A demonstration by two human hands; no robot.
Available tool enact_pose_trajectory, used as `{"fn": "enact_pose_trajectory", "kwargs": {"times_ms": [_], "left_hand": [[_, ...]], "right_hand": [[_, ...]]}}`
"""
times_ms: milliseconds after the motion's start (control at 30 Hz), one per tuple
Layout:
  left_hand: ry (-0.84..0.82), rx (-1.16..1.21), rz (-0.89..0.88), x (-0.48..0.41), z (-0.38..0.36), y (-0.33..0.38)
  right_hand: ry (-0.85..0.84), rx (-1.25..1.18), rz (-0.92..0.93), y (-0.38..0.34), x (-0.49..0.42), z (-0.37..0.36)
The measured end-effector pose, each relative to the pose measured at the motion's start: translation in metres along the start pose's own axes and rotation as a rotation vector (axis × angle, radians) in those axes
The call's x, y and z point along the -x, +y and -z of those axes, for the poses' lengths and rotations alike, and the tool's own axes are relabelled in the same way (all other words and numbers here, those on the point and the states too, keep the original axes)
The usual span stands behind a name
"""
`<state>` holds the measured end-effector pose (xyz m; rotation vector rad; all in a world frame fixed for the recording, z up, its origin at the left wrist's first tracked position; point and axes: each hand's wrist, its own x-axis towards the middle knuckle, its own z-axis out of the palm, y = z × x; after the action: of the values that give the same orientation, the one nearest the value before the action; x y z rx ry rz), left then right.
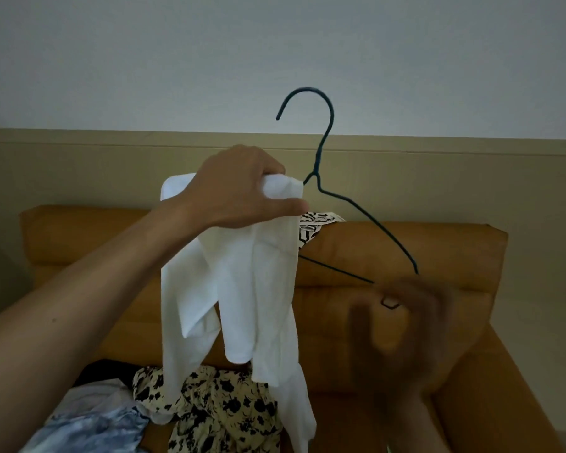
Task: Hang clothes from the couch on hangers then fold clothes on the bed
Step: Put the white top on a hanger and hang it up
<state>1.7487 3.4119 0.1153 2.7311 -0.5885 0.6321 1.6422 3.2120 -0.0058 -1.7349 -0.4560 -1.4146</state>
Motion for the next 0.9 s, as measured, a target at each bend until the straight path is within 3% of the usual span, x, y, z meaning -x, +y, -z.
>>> {"fn": "enact_pose_trajectory", "kwargs": {"times_ms": [67, 167, 233, 433, 567, 667, 767, 900], "left_hand": [[0.046, -0.024, -0.015, 0.001, -0.001, 0.003], [-0.001, 0.009, -0.065, 0.000, 0.005, 0.008], [-0.046, 0.082, -0.114, 0.001, 0.012, 0.010], [-0.118, 0.290, -0.182, 0.007, 0.033, 0.005], [-0.153, 0.325, -0.149, 0.012, 0.051, -0.007], [-0.163, 0.344, -0.070, 0.018, 0.066, -0.024], [-0.150, 0.376, 0.081, 0.023, 0.077, -0.044], [-0.191, 0.548, 0.152, 0.034, 0.079, -0.064]], "right_hand": [[-0.159, -0.137, -0.024, -0.004, 0.031, -0.013], [-0.446, -0.205, -0.471, 0.006, 0.058, -0.039], [-0.578, -0.250, -0.654, 0.020, 0.068, -0.054], [-0.792, -0.101, -0.674, 0.046, 0.062, -0.087], [-0.948, -0.289, -0.824, 0.064, 0.061, -0.085], [-0.918, -0.470, -0.922, 0.076, 0.060, -0.071], [-0.771, -0.659, -1.040, 0.077, 0.048, -0.056], [-0.624, -0.620, -1.206, 0.075, 0.019, -0.047]]}}
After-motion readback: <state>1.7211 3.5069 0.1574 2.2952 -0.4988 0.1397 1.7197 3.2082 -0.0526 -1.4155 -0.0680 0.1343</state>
